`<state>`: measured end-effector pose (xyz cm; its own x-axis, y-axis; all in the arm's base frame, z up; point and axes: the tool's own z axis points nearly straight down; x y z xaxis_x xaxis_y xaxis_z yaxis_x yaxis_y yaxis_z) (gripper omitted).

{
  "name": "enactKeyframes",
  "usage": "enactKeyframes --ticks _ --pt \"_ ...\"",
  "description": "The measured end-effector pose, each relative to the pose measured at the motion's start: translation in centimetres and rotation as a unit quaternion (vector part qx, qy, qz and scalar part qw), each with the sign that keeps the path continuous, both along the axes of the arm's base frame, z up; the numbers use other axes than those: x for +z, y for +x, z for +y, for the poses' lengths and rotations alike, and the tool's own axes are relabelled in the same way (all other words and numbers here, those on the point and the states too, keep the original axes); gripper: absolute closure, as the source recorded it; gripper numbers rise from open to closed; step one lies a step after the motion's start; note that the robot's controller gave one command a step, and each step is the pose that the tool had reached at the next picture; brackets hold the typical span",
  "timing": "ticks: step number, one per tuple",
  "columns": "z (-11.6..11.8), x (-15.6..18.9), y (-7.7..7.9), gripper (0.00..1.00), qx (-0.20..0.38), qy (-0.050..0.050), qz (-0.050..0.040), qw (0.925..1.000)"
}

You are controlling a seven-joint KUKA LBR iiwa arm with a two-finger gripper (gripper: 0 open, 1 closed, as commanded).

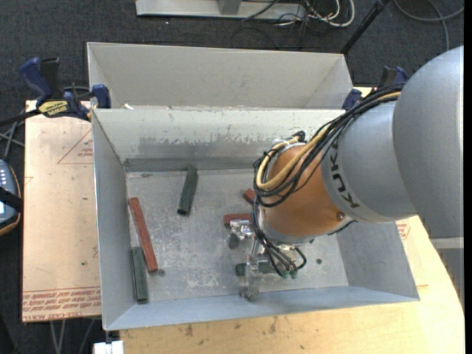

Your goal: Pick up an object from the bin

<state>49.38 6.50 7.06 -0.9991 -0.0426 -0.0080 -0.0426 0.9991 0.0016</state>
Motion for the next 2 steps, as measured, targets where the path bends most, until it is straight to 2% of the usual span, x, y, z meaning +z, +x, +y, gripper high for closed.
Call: enactKeyframes --ticks 2 --pt "-0.15 0.03 -0.05 0.0 0.001 0.0 0.0003 1.0"
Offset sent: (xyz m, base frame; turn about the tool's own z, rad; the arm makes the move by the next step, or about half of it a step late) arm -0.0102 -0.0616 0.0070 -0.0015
